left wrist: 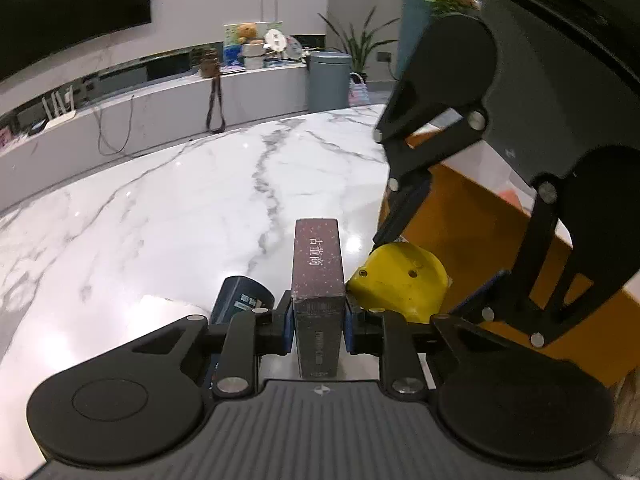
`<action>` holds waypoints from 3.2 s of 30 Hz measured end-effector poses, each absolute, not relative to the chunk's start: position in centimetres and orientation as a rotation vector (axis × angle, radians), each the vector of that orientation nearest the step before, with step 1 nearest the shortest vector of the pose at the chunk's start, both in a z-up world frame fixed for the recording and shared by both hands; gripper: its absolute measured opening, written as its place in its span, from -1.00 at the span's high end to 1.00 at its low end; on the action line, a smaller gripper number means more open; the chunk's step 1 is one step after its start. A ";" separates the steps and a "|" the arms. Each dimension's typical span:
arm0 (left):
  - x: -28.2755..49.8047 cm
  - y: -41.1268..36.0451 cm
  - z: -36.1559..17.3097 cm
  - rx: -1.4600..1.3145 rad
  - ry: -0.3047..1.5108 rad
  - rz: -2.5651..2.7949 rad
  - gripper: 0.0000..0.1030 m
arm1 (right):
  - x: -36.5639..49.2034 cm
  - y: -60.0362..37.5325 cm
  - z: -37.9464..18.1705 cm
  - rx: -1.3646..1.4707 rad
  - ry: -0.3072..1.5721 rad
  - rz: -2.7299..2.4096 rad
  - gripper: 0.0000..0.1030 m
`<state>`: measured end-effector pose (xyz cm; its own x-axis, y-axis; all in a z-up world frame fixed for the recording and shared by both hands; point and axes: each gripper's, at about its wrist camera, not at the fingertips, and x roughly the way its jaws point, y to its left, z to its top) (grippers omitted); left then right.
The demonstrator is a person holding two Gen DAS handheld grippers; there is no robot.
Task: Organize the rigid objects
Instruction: 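Lift the card box with left tool while right tool lifts the tape measure, then carry card box with left tool while right tool carries tape measure over orange box, then lower card box into orange box with left tool while right tool lowers tape measure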
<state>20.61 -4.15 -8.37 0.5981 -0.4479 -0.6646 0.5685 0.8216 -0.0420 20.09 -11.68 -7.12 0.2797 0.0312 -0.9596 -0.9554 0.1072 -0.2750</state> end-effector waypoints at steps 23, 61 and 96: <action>12.4 -9.0 7.4 0.394 0.656 -0.728 0.51 | 10.7 -21.9 3.2 -1.096 0.784 0.838 -0.06; 17.4 -26.9 -7.5 1.162 1.162 -1.227 0.51 | 11.5 -33.5 -4.0 -0.811 0.975 0.841 0.00; 21.0 -23.9 -10.1 0.989 1.036 -1.021 0.25 | 17.2 -32.0 -8.6 -0.193 1.262 0.837 0.40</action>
